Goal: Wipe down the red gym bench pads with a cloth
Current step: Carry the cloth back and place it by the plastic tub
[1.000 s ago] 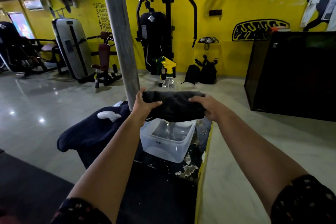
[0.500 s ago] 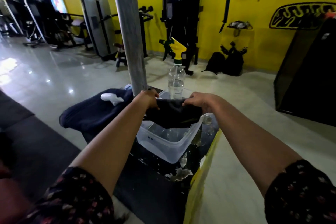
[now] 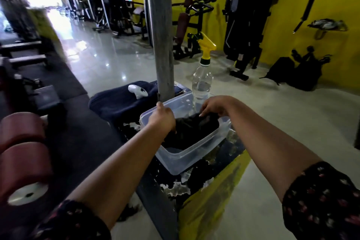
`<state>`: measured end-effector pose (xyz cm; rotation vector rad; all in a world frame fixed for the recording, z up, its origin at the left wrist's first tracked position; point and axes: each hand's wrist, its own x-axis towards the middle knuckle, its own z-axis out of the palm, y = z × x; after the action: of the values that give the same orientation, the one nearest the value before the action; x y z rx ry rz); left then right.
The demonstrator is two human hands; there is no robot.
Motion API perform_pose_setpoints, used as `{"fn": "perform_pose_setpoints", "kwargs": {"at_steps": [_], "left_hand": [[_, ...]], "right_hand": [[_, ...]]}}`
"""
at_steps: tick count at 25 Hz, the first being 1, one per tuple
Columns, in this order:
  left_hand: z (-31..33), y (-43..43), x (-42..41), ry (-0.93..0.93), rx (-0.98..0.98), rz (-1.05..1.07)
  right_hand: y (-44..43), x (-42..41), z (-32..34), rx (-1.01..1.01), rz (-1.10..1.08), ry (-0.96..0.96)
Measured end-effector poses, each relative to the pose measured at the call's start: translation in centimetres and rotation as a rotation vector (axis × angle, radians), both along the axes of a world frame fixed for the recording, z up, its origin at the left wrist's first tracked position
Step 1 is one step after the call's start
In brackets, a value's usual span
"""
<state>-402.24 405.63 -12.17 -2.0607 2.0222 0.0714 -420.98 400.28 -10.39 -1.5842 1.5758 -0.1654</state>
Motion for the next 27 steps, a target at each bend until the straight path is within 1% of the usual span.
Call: {"fn": "perform_pose_setpoints", "kwargs": {"at_steps": [1, 2, 3, 5, 7, 8, 9, 10, 11, 13, 14, 15, 17, 19, 20, 22, 23, 24, 26, 27], "left_hand": [[-0.5, 0.4, -0.2, -0.026, 0.027, 0.01], [-1.1, 0.7, -0.3, -0.065, 0.069, 0.012], [-1.2, 1.6, -0.6, -0.061, 0.087, 0.032], [-1.6, 2.7, -1.3, -0.131, 0.06, -0.003], [-2.4, 2.6, -1.9, -0.082, 0.064, -0.098], [-2.7, 2.3, -2.0, -0.041, 0.134, -0.135], [-3.1, 2.0, -2.2, -0.017, 0.226, -0.149], [-3.5, 1.7, -2.5, -0.033, 0.309, -0.171], [-3.8, 1.7, -2.7, -0.054, 0.346, -0.197], [-4.0, 2.5, -3.5, -0.154, 0.364, -0.237], [-3.9, 2.7, -3.6, -0.187, 0.374, -0.218], [-3.6, 2.6, -3.6, -0.218, 0.362, -0.173], [-2.4, 2.2, -3.2, -0.206, 0.411, -0.12], [-1.3, 2.3, -3.0, -0.118, 0.445, -0.014], [-0.9, 2.6, -3.2, -0.095, 0.438, -0.02], [-1.2, 2.9, -3.7, 0.01, 0.377, -0.013], [-1.1, 3.2, -3.8, 0.04, 0.383, -0.05], [-1.2, 3.2, -3.8, 0.036, 0.415, -0.077], [-1.6, 3.1, -3.4, -0.067, 0.492, -0.093], [-1.8, 2.8, -3.2, -0.104, 0.504, -0.098]], "right_hand": [[0.1, 0.2, -0.2, 0.006, 0.057, 0.02], [0.0, 0.6, -0.6, -0.017, 0.131, 0.083], [-0.1, 1.1, -1.4, -0.074, 0.203, 0.192], [0.1, 1.8, -2.9, -0.274, 0.3, 0.425], [0.7, 2.0, -3.5, -0.489, 0.304, 0.599], [1.1, 2.0, -3.5, -0.577, 0.306, 0.657], [1.3, 1.9, -3.6, -0.61, 0.312, 0.677], [1.5, 1.9, -3.5, -0.576, 0.335, 0.68], [1.8, 2.0, -3.4, -0.479, 0.387, 0.688], [1.9, 2.3, -3.6, -0.224, 0.536, 0.737], [1.7, 2.4, -3.8, -0.157, 0.586, 0.766], [1.4, 2.6, -3.9, -0.132, 0.608, 0.771], [1.0, 2.9, -3.6, -0.132, 0.639, 0.745], [0.9, 3.7, -3.3, -0.145, 0.629, 0.689], [1.0, 4.1, -3.2, -0.141, 0.623, 0.662], [1.3, 4.6, -3.3, -0.096, 0.654, 0.624], [1.4, 4.7, -3.6, -0.055, 0.679, 0.625], [1.5, 4.8, -3.8, -0.031, 0.717, 0.656], [1.9, 4.7, -3.7, -0.038, 0.782, 0.685], [2.0, 4.6, -3.5, -0.016, 0.743, 0.675]]}}
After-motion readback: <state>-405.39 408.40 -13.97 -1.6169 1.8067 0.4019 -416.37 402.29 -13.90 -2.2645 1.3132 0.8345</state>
